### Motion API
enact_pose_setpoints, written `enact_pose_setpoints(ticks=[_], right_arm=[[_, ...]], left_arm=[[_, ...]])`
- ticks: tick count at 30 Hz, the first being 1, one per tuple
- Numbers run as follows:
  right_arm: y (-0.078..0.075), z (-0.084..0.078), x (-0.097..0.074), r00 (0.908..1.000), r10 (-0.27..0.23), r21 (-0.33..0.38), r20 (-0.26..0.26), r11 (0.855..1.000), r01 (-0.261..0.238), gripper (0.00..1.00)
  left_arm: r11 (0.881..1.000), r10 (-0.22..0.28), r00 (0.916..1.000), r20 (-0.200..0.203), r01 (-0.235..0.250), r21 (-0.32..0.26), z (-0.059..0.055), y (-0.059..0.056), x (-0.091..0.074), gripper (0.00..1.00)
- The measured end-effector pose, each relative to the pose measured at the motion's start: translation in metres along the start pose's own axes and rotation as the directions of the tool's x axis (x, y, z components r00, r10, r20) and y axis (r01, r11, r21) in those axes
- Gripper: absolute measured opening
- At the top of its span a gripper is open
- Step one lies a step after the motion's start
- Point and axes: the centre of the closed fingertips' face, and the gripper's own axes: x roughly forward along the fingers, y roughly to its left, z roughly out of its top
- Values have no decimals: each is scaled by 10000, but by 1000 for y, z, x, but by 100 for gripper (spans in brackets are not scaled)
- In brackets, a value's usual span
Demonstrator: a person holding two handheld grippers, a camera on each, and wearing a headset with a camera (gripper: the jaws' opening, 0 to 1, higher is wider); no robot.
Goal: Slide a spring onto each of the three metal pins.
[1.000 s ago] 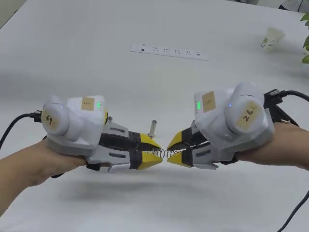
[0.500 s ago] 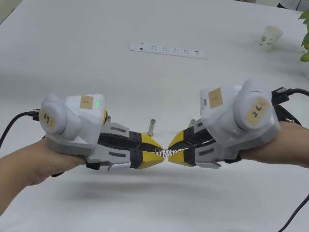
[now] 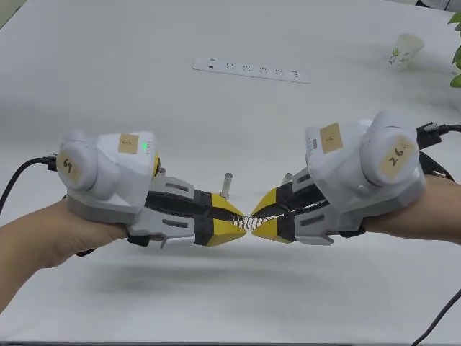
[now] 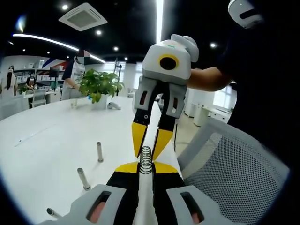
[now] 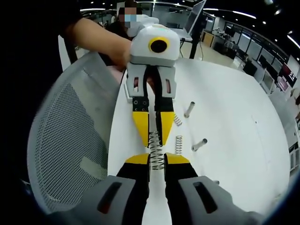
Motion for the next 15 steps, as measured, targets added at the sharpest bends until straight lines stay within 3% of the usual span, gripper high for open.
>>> enact_pose_setpoints(ticks=[7, 15], right_arm=[[-1, -9, -3, 10000, -31, 269, 46, 9996, 30, 10], [0, -8, -4, 9996, -82, 34, 278, 10000, 81, 8]], left_arm=[[10000, -36, 10000, -43, 36, -62, -1, 0, -2, 2], [9998, -108, 9999, -127, 106, -161, -2, 0, -1, 2]])
